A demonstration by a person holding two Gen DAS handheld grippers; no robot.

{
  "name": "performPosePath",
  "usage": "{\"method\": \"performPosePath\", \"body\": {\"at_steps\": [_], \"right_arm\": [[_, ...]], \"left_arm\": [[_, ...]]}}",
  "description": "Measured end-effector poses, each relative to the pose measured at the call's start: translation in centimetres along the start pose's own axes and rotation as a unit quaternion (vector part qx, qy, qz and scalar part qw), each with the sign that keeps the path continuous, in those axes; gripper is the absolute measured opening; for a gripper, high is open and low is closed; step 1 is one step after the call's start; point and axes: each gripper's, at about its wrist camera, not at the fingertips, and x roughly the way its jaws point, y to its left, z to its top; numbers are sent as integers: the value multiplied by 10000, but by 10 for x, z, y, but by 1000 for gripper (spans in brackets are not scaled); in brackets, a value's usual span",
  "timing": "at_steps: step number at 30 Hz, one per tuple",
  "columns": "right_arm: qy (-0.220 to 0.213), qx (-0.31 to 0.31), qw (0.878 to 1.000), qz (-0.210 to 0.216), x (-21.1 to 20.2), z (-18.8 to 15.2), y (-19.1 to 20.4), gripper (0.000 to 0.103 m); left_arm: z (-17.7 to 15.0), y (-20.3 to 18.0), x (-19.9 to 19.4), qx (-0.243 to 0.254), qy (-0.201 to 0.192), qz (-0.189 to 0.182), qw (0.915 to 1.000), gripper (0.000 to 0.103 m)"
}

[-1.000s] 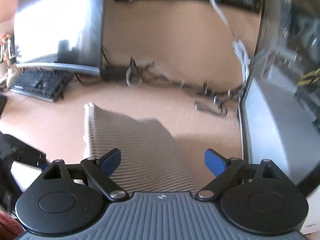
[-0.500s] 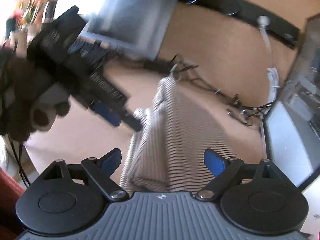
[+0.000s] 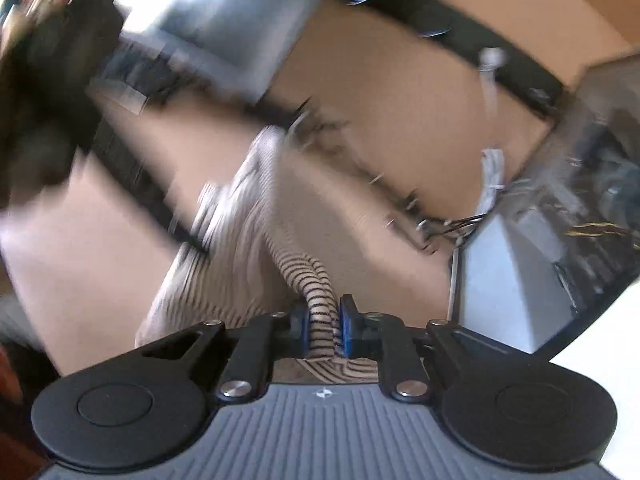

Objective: Fold clothes

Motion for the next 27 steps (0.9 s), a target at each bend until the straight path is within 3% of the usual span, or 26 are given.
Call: {"method": "performPosePath", "body": {"at_steps": [2,4,7,12,16,19,21,23,27], "right_arm": [[-27,871,9955,362,3,15,-23,12],[-308,1597,9822,941,-6,40,-36,11],[-798,1246,9777,1488,-15,77,-21,11],[-128,1231,9687,2150,25,63,-2,11],[443,1837,9466,2611,58,42,-14,12],[734,1841,9449,2605,68,31,-13,12],[839,1850,9462,2517,70,24,-14,12],[808,1718,9506,2457,67,20,-13,12],[683,956,9681,2211,57,20,9,13]], "left_arm": [[-2,0,6,21,43,-60,10000,39],[-2,1,11,41,91,-18,9999,38],[-3,6,12,-67,106,-95,9999,39],[-9,14,11,-113,129,-196,9997,39],[-14,18,10,-111,109,-277,9995,40],[-17,20,8,-74,129,-334,9993,44],[-17,23,1,-10,180,-298,9994,58],[-15,27,-11,106,141,-133,9998,58],[7,32,-49,10,-419,15,9991,58]]}}
